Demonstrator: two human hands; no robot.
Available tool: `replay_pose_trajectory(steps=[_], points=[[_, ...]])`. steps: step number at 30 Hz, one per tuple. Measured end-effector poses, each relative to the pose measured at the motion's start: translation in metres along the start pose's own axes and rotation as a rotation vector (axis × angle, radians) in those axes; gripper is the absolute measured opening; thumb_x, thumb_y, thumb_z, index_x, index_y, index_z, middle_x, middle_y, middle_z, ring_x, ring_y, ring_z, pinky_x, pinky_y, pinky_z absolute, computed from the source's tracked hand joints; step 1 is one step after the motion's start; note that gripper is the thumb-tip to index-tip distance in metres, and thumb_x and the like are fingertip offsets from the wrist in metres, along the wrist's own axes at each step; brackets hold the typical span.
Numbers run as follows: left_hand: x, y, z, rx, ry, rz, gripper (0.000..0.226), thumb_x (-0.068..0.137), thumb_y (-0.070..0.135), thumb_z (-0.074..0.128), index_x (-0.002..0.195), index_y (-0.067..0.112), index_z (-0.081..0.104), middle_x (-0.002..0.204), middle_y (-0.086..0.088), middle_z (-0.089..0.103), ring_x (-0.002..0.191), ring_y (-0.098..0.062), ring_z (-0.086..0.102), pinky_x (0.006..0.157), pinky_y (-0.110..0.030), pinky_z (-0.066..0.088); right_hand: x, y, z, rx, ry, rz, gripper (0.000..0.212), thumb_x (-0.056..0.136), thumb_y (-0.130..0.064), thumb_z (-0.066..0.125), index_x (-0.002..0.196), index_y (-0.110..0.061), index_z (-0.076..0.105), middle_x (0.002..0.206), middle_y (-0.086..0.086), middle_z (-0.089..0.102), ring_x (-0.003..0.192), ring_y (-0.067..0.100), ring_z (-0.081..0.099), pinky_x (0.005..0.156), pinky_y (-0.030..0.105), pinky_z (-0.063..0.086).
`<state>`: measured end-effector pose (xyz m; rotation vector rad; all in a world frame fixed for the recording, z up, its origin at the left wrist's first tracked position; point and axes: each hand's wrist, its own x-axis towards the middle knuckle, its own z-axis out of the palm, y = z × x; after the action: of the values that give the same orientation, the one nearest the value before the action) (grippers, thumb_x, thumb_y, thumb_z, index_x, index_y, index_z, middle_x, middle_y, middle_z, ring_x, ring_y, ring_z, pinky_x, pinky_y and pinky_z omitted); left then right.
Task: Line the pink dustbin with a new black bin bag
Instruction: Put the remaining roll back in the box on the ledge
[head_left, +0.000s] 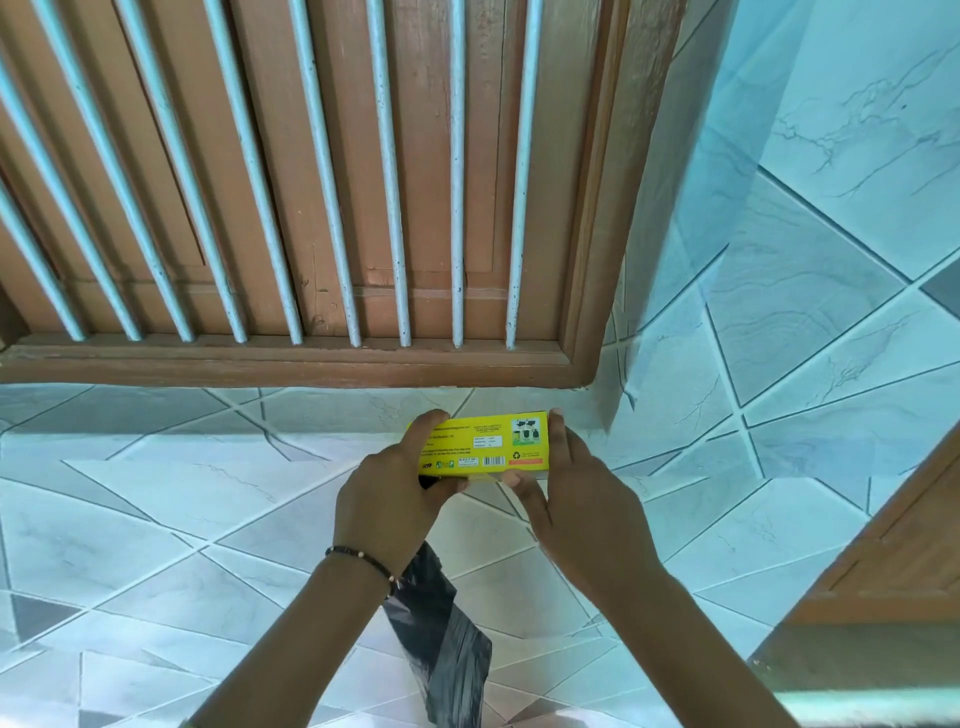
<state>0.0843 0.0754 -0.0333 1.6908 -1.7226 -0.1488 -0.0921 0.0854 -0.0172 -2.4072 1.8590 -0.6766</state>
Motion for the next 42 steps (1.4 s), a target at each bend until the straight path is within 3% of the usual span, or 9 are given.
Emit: replay_pose_trajectory(steps=[5, 11, 18, 27, 31, 35, 38, 40, 42], points=[[0.032, 0.008, -0.001, -0.006, 0.011, -0.018, 0.073, 0.076, 0.041, 0.068, 0.135, 0.026, 0.028, 0.083, -0.008, 0.069, 0.083, -0.031, 0.063, 0.058, -0.029, 0.04, 0.041, 0.023, -0.001, 0.038, 0.061, 0.005, 0.06, 0.091, -0.045, 0.042, 0.142, -0.014, 0.03, 0.123, 0.012, 0.052, 0.106, 0.031, 0.055, 0.076, 0.039, 0.048], [0.086, 0.009, 0.017, -0.044, -0.068, -0.103, 0.053, 0.079, 0.034, 0.067, 0.116, 0.007, 0.041, 0.079, -0.005, 0.063, 0.087, -0.032, 0.064, 0.066, -0.035, 0.047, 0.084, 0.028, 0.008, -0.009, 0.096, 0.192, 0.036, 0.091, -0.043, 0.047, 0.104, -0.013, 0.062, 0.099, 0.013, 0.067, 0.093, 0.033, 0.063, 0.065, 0.03, 0.038], [0.088, 0.011, 0.038, -0.028, -0.062, -0.131, 0.064, 0.085, 0.04, 0.057, 0.134, 0.011, 0.028, 0.096, -0.016, 0.067, 0.093, -0.036, 0.062, 0.072, -0.041, 0.05, 0.103, 0.03, 0.018, 0.056, 0.143, 0.212, 0.035, 0.094, -0.035, 0.046, 0.116, -0.009, 0.053, 0.099, 0.016, 0.066, 0.095, 0.036, 0.062, 0.065, 0.03, 0.035], [0.027, 0.028, 0.021, -0.446, 0.077, -0.28, 0.068, 0.082, 0.024, 0.062, 0.138, 0.017, 0.024, 0.109, -0.006, 0.059, 0.1, -0.033, 0.059, 0.083, -0.036, 0.047, 0.048, 0.037, 0.01, 0.281, 0.164, 0.087, 0.039, 0.09, -0.033, 0.052, 0.125, -0.018, 0.043, 0.106, 0.01, 0.064, 0.091, 0.029, 0.064, 0.078, 0.035, 0.049], [-0.01, 0.048, 0.006, -0.901, -0.108, -0.4, 0.07, 0.079, 0.015, 0.066, 0.137, 0.025, 0.029, 0.123, -0.004, 0.058, 0.104, -0.021, 0.058, 0.098, -0.035, 0.044, -0.016, 0.034, 0.012, 0.756, -0.302, 0.016, 0.046, 0.079, -0.051, 0.061, 0.118, -0.033, 0.046, 0.116, -0.012, 0.058, 0.095, -0.001, 0.057, 0.07, 0.007, 0.042], [-0.043, 0.068, -0.008, -1.299, -0.259, -0.489, 0.05, 0.086, 0.003, 0.056, 0.13, 0.019, 0.038, 0.104, -0.009, 0.062, 0.075, -0.011, 0.069, 0.067, -0.023, 0.055, -0.069, 0.043, 0.027, 1.154, -0.523, 0.24, 0.06, 0.064, -0.061, 0.065, 0.11, -0.024, 0.056, 0.109, -0.001, 0.065, 0.102, 0.015, 0.061, 0.084, 0.022, 0.046], [-0.067, 0.075, -0.014, -1.399, -0.307, -0.476, 0.064, 0.076, 0.02, 0.072, 0.129, 0.005, 0.041, 0.104, -0.016, 0.059, 0.086, -0.019, 0.063, 0.073, -0.027, 0.055, -0.098, 0.046, 0.024, 1.299, -0.424, 0.312, 0.039, 0.069, -0.036, 0.075, 0.09, -0.005, 0.066, 0.105, 0.033, 0.059, 0.101, 0.045, 0.058, 0.082, 0.033, 0.05], [-0.092, 0.078, -0.015, -1.327, -0.383, -0.475, 0.087, 0.058, 0.046, 0.081, 0.123, -0.004, 0.05, 0.117, -0.027, 0.056, 0.102, -0.03, 0.058, 0.089, -0.038, 0.051, -0.114, 0.048, 0.012, 1.346, -0.335, 0.341, 0.011, 0.071, -0.02, 0.076, 0.07, -0.012, 0.07, 0.092, 0.034, 0.062, 0.096, 0.046, 0.061, 0.084, 0.039, 0.053], [-0.124, 0.077, -0.008, -1.283, -0.454, -0.459, 0.072, 0.057, 0.061, 0.073, 0.11, 0.013, 0.068, 0.117, -0.02, 0.064, 0.106, -0.028, 0.063, 0.09, -0.04, 0.054, -0.127, 0.054, -0.002, 1.413, -0.307, 0.334, 0.007, 0.075, -0.014, 0.071, 0.074, -0.007, 0.071, 0.085, 0.021, 0.066, 0.086, 0.037, 0.065, 0.078, 0.034, 0.053]])
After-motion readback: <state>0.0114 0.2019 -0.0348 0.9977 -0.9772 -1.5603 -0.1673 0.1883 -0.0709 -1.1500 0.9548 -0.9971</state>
